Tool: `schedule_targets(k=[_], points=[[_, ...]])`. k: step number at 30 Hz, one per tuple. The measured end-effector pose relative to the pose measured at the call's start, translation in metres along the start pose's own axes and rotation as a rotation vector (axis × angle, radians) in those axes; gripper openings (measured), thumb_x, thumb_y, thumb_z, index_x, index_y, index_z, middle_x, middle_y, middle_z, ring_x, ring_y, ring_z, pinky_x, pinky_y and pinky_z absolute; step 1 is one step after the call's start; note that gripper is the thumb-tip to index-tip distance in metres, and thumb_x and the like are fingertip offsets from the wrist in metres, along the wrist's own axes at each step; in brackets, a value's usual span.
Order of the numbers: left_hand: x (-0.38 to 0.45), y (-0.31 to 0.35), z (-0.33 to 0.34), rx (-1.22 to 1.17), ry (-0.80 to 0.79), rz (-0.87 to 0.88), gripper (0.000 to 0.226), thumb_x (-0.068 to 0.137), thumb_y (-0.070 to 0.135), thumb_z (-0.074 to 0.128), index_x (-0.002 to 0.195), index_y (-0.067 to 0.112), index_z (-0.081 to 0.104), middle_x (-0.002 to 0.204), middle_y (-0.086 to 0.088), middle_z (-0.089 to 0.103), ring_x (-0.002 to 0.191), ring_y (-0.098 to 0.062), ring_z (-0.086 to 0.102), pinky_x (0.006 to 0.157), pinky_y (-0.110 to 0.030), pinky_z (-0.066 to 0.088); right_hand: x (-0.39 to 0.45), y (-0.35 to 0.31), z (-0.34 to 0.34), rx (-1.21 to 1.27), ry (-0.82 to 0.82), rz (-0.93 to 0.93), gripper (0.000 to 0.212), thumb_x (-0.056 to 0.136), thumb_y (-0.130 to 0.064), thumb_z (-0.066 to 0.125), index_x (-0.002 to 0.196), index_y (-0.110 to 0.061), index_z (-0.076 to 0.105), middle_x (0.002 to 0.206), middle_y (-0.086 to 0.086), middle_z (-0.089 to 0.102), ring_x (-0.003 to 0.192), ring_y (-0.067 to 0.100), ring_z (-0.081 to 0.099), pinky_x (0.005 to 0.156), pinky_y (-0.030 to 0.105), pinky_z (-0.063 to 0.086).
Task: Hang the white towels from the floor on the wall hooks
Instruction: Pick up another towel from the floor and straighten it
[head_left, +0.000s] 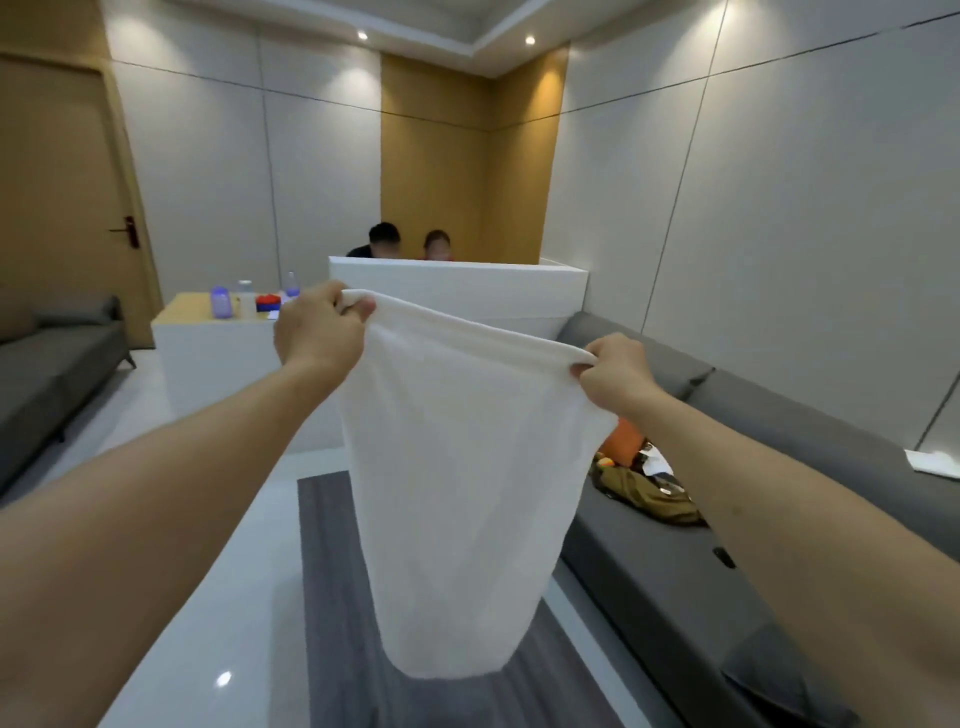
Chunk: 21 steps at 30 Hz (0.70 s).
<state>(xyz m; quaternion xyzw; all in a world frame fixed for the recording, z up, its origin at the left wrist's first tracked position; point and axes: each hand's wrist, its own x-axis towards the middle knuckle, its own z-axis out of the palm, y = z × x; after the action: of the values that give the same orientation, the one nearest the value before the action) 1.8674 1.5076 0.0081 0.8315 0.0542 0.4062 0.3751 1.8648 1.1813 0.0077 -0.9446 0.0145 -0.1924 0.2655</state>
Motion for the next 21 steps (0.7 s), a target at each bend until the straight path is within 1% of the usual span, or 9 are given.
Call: schedule_targets(k=[3,5,7,10,13,15,18,19,21], points=[[0.036,-0.035,0.011,0.089,0.003,-0.038,0.016,0.086,0.039,0.063,0.095,0.028,0.07,0.093,-0.006,0.068,0.089,-0.032,0.058,0.07,-0.031,0.037,0.056,-0.015,0.029,-0.018,-0.011,-0.044,0.016,0.085,-0.017,0.061,0.075,-0.012,0.072,0.077,0.009,0.067,0.071,0.026,0.063,0.067,0.04,0.058],[0.06,-0.059,0.021,0.163,-0.009,-0.075,0.012,0.085,0.036,0.063,0.093,0.03,0.069,0.1,-0.008,0.067,0.087,-0.032,0.055,0.07,-0.031,0.035,0.092,-0.027,0.054,-0.016,-0.019,-0.072,0.019,0.087,-0.018,0.063,0.069,-0.016,0.07,0.073,0.005,0.066,0.067,0.02,0.06,0.058,0.031,0.052],[0.08,-0.081,0.031,0.238,-0.02,-0.107,0.011,0.086,0.035,0.061,0.092,0.027,0.067,0.098,-0.009,0.066,0.082,-0.03,0.052,0.069,-0.033,0.036,0.124,-0.038,0.079,-0.015,-0.032,-0.088,0.022,0.089,-0.018,0.062,0.067,-0.018,0.068,0.068,0.001,0.062,0.064,0.016,0.057,0.055,0.026,0.044],[0.103,-0.109,0.044,0.332,-0.006,-0.136,0.013,0.089,0.036,0.061,0.091,0.026,0.068,0.093,-0.01,0.065,0.076,-0.024,0.043,0.067,-0.032,0.033,0.161,-0.054,0.114,-0.073,-0.053,-0.136,0.02,0.091,-0.02,0.058,0.078,-0.015,0.073,0.073,0.006,0.065,0.071,0.024,0.059,0.065,0.03,0.047],[0.124,-0.125,0.052,0.39,-0.004,-0.155,0.013,0.09,0.037,0.059,0.09,0.026,0.067,0.088,-0.009,0.065,0.074,-0.024,0.044,0.065,-0.032,0.032,0.187,-0.068,0.136,-0.095,-0.006,-0.153,0.019,0.093,-0.027,0.059,0.084,-0.02,0.074,0.082,0.008,0.068,0.082,0.029,0.061,0.074,0.037,0.054],[0.138,-0.128,0.055,0.391,0.0,-0.178,0.014,0.09,0.037,0.059,0.089,0.026,0.067,0.088,-0.009,0.066,0.074,-0.025,0.047,0.064,-0.031,0.033,0.202,-0.075,0.145,-0.027,0.009,-0.135,0.019,0.095,-0.026,0.059,0.087,-0.018,0.075,0.085,0.008,0.068,0.083,0.028,0.061,0.079,0.04,0.055],[0.154,-0.122,0.058,0.377,0.031,-0.176,0.013,0.088,0.033,0.06,0.091,0.025,0.071,0.095,-0.009,0.068,0.079,-0.026,0.049,0.066,-0.031,0.035,0.22,-0.078,0.147,0.105,0.014,-0.13,0.02,0.095,-0.02,0.059,0.088,-0.012,0.075,0.085,0.01,0.068,0.083,0.028,0.06,0.081,0.039,0.054],[0.157,-0.119,0.058,0.366,0.046,-0.163,0.014,0.088,0.031,0.06,0.092,0.025,0.072,0.098,-0.009,0.068,0.083,-0.028,0.053,0.068,-0.032,0.038,0.224,-0.077,0.146,0.152,0.01,-0.133,0.019,0.095,-0.018,0.059,0.088,-0.012,0.076,0.085,0.009,0.068,0.084,0.027,0.06,0.08,0.038,0.053],[0.158,-0.112,0.054,0.333,0.068,-0.15,0.016,0.088,0.03,0.06,0.095,0.024,0.073,0.099,-0.009,0.069,0.091,-0.032,0.058,0.076,-0.034,0.048,0.226,-0.075,0.141,0.23,0.001,-0.145,0.019,0.094,-0.014,0.059,0.084,-0.014,0.075,0.082,0.005,0.067,0.081,0.022,0.06,0.073,0.03,0.048]])
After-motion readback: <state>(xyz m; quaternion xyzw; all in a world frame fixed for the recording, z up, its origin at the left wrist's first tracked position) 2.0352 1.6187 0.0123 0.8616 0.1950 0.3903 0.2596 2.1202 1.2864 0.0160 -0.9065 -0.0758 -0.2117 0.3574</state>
